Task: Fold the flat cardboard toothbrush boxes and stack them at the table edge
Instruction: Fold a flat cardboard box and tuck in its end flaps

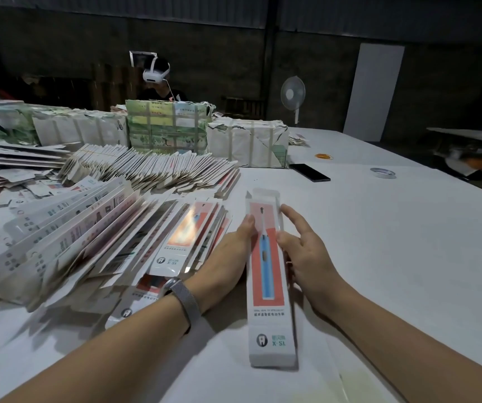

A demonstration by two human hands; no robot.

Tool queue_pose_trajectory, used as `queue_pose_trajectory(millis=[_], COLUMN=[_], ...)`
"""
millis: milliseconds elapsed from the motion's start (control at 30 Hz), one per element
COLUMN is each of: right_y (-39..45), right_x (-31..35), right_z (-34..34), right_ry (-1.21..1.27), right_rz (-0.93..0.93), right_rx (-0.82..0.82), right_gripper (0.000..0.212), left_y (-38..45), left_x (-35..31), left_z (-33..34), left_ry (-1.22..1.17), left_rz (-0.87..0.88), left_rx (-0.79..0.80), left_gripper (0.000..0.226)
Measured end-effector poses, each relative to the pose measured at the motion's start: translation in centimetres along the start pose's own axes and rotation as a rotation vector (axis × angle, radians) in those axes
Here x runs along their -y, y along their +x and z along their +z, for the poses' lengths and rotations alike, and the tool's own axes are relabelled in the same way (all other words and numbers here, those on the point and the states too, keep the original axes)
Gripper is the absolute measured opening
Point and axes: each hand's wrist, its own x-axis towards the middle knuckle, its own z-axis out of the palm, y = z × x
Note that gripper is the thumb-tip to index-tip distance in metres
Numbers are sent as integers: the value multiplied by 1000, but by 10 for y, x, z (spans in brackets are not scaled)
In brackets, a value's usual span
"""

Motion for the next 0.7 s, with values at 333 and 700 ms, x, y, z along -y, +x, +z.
queue_pose_trajectory(millis=[333, 700], right_y=[1, -8], right_x=[-1, 6], right_z=[0, -6], right_ry=[33, 95], right_rz=[8, 8], right_rx=[29, 103], right_gripper=[39, 46], left_y=[1, -2], left_x=[9, 7], left_z=[-1, -6], left_ry=[-101, -156], left_rz=[116, 89], left_rx=[-68, 5], left_gripper=[42, 44])
